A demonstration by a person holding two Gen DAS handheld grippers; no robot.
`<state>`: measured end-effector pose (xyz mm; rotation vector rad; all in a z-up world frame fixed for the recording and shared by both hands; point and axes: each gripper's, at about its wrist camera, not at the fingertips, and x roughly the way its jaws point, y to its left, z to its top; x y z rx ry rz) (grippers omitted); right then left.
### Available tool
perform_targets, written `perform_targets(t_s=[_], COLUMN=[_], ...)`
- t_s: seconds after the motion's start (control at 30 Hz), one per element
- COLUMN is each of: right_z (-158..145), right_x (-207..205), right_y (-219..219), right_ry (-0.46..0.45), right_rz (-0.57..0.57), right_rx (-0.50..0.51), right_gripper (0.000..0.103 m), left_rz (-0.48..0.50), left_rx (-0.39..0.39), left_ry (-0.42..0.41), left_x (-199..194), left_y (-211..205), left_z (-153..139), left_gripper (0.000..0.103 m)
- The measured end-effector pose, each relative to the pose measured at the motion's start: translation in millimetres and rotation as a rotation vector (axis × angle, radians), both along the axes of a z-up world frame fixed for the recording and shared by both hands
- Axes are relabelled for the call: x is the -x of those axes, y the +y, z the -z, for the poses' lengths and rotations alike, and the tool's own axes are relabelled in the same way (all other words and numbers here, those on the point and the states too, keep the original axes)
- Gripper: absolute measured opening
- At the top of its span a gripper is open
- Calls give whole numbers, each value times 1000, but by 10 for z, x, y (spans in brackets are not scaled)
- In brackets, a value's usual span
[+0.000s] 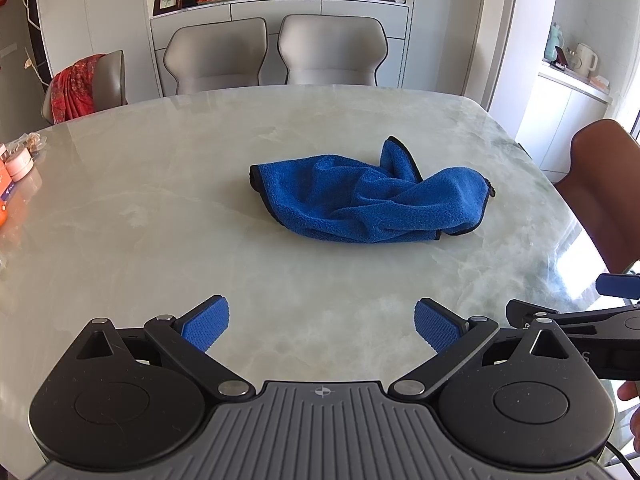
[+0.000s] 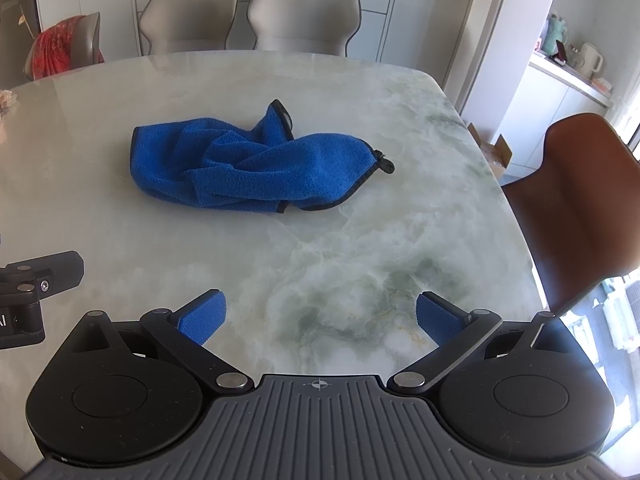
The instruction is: Fold towel
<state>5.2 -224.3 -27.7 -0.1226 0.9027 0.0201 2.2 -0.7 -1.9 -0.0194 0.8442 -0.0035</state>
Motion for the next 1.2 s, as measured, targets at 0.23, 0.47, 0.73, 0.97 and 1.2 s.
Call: perform_targets(t_s=[0.23, 0.47, 0.73, 0.97, 1.2], right_z=[11, -76, -117, -13, 152], right_x=[-29, -11, -170, -453, -728], right_y=[1, -88, -207, -389, -630], right_ry=[2, -83, -154, -94, -45], right_rz=[1, -4, -70, -42, 3], right_rx=[-3, -23, -107, -283, -408], right_gripper=[102, 102, 102, 101, 85], left_rz=[-3, 0, -8, -29, -72], left_rx=[7, 10, 39, 190, 274], left_ry=[11, -1, -10, 31, 70], left_x=[-33, -123, -393, -721, -1178], left_y=[17, 74, 210, 406, 637], left_z=[20, 21, 26, 157, 354], left_gripper=[101, 101, 101, 100, 97])
